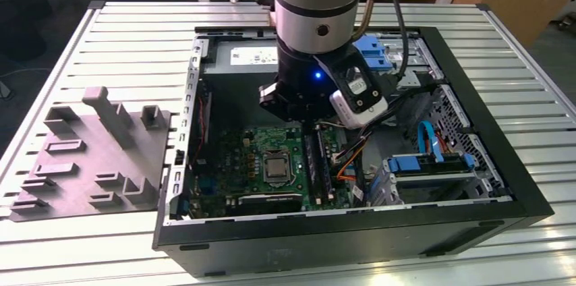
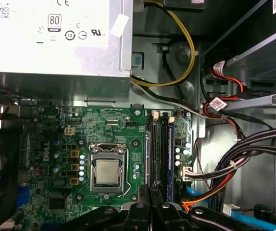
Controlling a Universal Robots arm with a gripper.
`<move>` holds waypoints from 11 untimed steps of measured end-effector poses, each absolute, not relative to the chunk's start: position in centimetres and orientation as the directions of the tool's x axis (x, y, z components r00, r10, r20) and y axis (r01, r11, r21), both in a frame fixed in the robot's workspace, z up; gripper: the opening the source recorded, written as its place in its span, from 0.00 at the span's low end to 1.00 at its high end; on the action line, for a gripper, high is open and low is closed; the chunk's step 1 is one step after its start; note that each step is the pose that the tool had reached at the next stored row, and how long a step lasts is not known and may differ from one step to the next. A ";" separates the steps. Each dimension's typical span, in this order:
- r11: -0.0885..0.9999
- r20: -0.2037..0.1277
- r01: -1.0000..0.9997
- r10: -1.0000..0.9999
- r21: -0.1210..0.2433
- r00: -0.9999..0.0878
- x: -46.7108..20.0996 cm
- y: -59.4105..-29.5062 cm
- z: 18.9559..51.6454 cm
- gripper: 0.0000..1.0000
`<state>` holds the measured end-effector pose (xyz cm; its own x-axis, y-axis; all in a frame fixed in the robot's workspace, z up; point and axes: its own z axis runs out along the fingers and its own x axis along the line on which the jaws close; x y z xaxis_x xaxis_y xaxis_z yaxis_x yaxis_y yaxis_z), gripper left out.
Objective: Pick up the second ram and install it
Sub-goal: 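Insert the second ram into the second slot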
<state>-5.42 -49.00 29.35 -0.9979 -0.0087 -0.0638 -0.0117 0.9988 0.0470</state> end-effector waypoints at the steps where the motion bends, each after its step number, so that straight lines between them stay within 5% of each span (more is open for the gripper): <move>1: 0.999 -0.064 -0.012 -0.009 0.048 -0.998 -5.3 -49.0 29.3 0.13; 11: 0.999 -0.064 -0.013 -0.010 0.050 -0.998 -5.2 -49.0 29.1 0.13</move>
<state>-5.16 -49.00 29.10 -0.9979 -0.0102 -0.0640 -0.0134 0.9986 0.0505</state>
